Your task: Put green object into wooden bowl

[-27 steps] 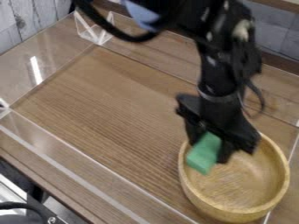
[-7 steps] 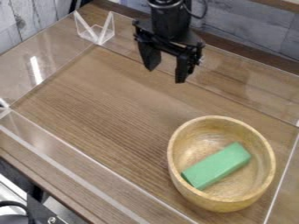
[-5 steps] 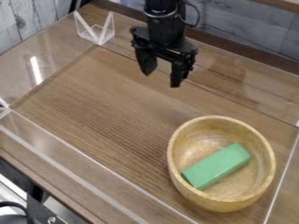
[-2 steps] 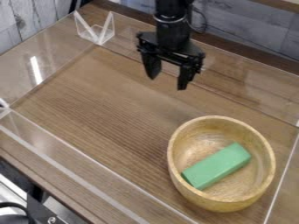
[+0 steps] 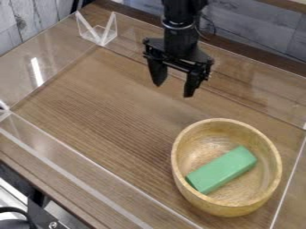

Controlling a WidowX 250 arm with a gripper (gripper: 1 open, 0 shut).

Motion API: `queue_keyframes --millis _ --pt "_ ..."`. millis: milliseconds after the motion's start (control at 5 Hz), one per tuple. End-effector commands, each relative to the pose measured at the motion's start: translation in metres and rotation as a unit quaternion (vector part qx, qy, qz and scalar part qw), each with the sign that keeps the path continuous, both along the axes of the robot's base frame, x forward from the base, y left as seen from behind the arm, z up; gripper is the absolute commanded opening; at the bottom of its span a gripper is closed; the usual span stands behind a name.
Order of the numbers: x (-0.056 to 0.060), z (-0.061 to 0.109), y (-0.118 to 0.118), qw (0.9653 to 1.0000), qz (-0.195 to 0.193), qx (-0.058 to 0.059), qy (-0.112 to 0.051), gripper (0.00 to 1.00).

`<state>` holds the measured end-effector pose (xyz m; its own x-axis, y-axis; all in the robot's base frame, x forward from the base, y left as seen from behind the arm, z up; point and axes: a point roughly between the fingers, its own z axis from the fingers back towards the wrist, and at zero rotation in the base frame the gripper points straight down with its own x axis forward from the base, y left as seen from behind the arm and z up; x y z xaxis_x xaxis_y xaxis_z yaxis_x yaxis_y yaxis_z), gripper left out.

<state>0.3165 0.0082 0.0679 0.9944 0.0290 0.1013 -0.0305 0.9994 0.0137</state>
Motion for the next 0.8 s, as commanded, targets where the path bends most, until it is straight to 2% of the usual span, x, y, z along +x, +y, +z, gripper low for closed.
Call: queue_keyframes --millis 0,200,600 --pt "0.017 0.014 0.007 0.9989 0.039 0.006 -0.027 1.0" --pt "0.021 0.012 0.011 0.9969 0.075 0.008 -0.022 1.0" --pt "0.018 0.017 0.024 0.9936 0.111 0.01 -0.013 1.0"
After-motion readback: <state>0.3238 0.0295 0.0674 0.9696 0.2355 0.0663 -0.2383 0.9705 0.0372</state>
